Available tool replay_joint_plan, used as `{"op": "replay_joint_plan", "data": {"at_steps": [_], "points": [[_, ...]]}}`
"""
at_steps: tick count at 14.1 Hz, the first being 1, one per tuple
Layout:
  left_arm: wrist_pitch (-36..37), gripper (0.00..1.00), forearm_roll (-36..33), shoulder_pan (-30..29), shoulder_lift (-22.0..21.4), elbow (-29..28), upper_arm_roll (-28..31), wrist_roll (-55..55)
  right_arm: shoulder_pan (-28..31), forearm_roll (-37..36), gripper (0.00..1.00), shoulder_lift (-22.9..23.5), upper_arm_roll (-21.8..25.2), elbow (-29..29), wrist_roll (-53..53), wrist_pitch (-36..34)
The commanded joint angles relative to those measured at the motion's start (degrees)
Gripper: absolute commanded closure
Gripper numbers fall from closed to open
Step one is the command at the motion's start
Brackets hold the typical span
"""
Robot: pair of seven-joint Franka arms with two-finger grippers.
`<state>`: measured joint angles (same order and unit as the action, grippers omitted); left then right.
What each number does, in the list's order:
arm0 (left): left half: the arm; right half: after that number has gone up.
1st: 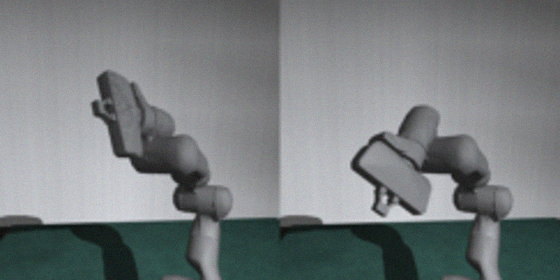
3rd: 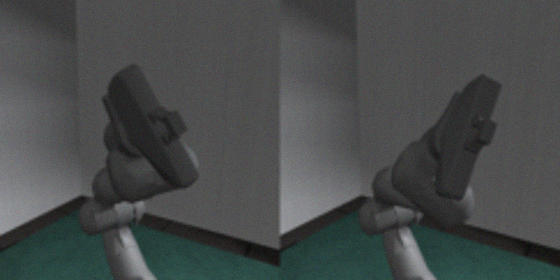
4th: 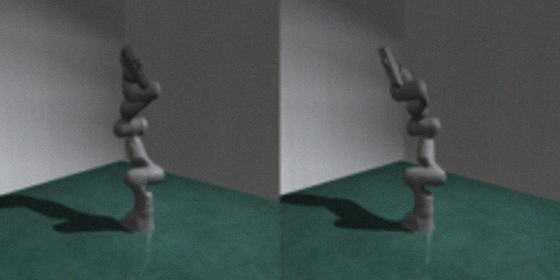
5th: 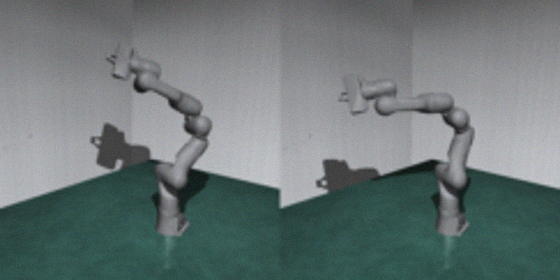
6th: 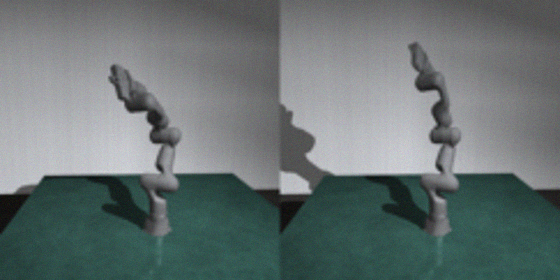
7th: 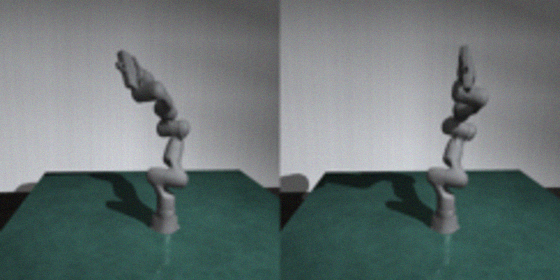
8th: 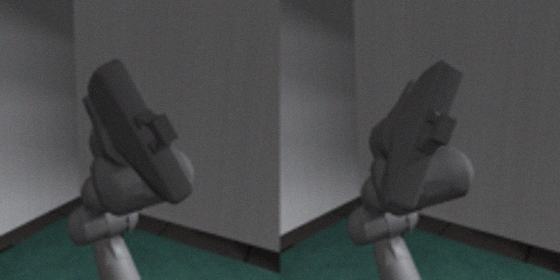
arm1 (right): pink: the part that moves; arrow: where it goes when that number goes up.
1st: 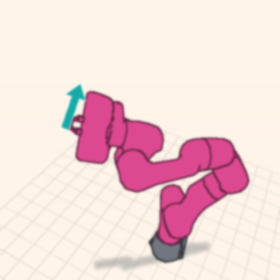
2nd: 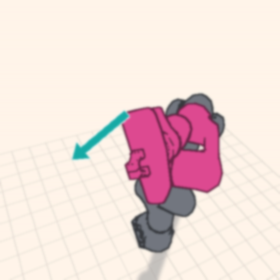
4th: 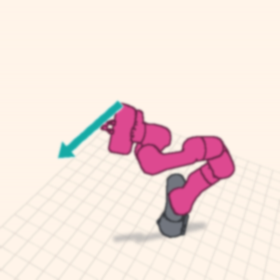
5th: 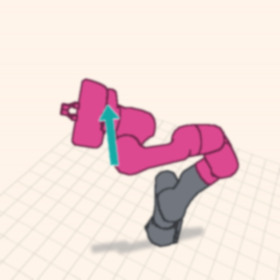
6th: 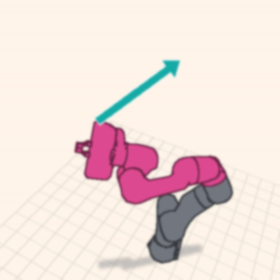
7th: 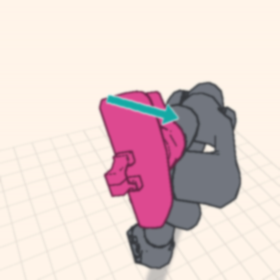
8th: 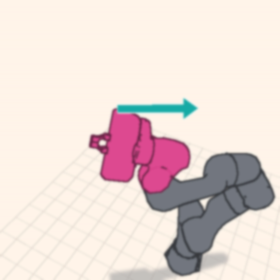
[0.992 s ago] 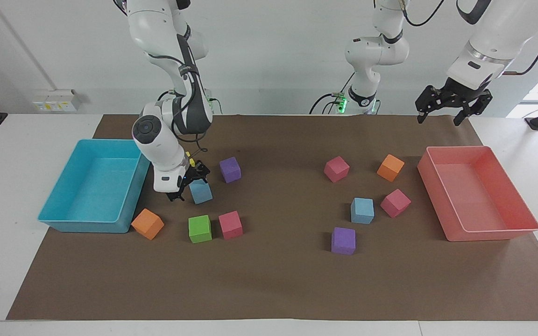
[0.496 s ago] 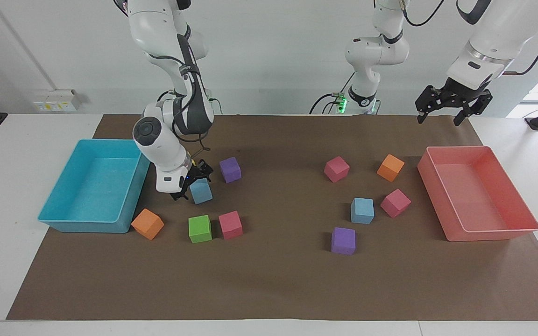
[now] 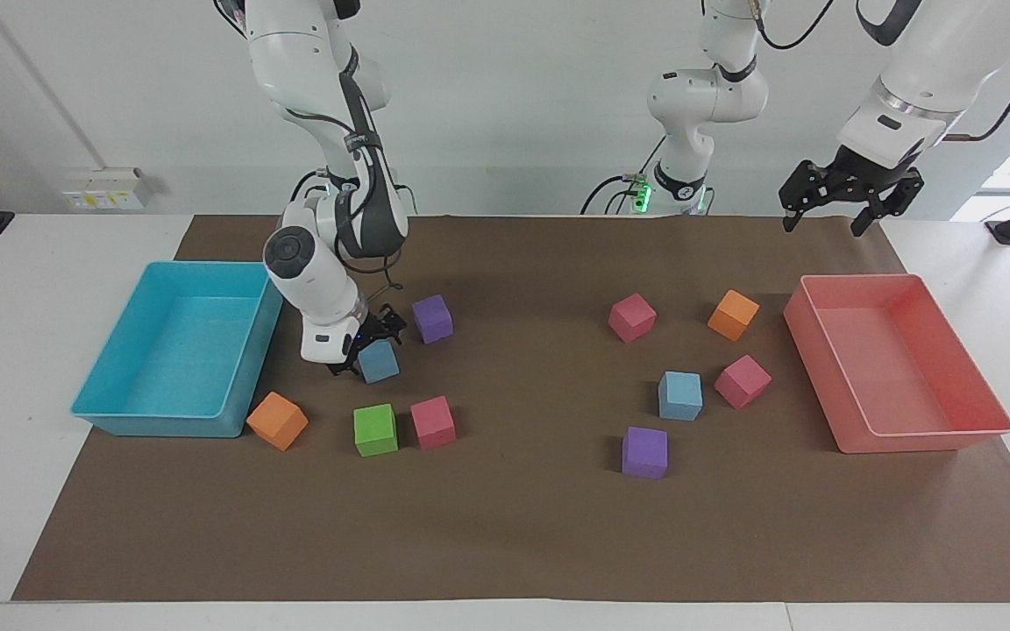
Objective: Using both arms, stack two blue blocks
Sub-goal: 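Lift the light-blue cube with the right gripper toward the table center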
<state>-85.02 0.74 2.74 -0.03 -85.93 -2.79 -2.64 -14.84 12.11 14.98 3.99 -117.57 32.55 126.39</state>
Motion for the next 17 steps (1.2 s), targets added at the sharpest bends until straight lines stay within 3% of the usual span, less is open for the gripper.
{"op": "replay_joint_plan", "data": {"at_steps": [1, 3, 4, 5, 6, 7, 11, 15, 17], "points": [[-0.32, 0.0, 0.58, -0.1, -1.46, -1.61, -0.03, -0.08, -0.28, -0.32, 0.12, -0.04, -0.04, -1.52, -0.48, 2.1], [-0.32, 0.0, 0.58, -0.1, -1.46, -1.52, -0.03, -0.08, -0.19, -3.74, 0.12, -0.04, -0.04, -1.61, -0.39, 2.02], [-0.32, 0.0, 0.58, -0.1, -1.46, -1.61, -0.03, -0.08, 0.07, -5.32, 0.18, -0.04, -0.04, -1.52, -0.12, 2.02], [-0.32, 0.0, 0.58, -0.1, -1.46, -1.61, -0.03, -0.08, 0.07, -5.43, 0.44, -0.04, -0.04, -1.61, 0.31, 2.1], [-0.32, 0.0, 0.58, -0.1, -1.46, -1.61, -0.03, -0.08, 0.07, -5.43, 0.85, -0.04, -0.04, -1.52, -0.12, 2.19], [-0.32, 0.0, 0.58, -0.1, -1.46, -1.61, -0.03, -0.08, -0.01, -5.43, 1.0, 0.05, -0.04, -1.35, -0.82, 2.11], [-0.06, 0.0, 0.58, -0.1, -1.46, -1.61, -0.03, 0.01, 1.65, -4.55, 1.0, 0.49, -0.04, 5.14, -5.55, -4.46], [-0.06, 0.0, 0.58, -0.1, -1.46, -1.61, -0.03, 0.01, 1.57, -5.42, 1.0, 0.14, 0.05, 15.69, -20.21, -16.68], [0.03, 0.0, 0.58, -0.1, -1.46, -1.61, -0.11, 0.09, 0.52, -5.6, 1.0, 0.23, -0.3, 17.19, -25.76, -18.02]]}}
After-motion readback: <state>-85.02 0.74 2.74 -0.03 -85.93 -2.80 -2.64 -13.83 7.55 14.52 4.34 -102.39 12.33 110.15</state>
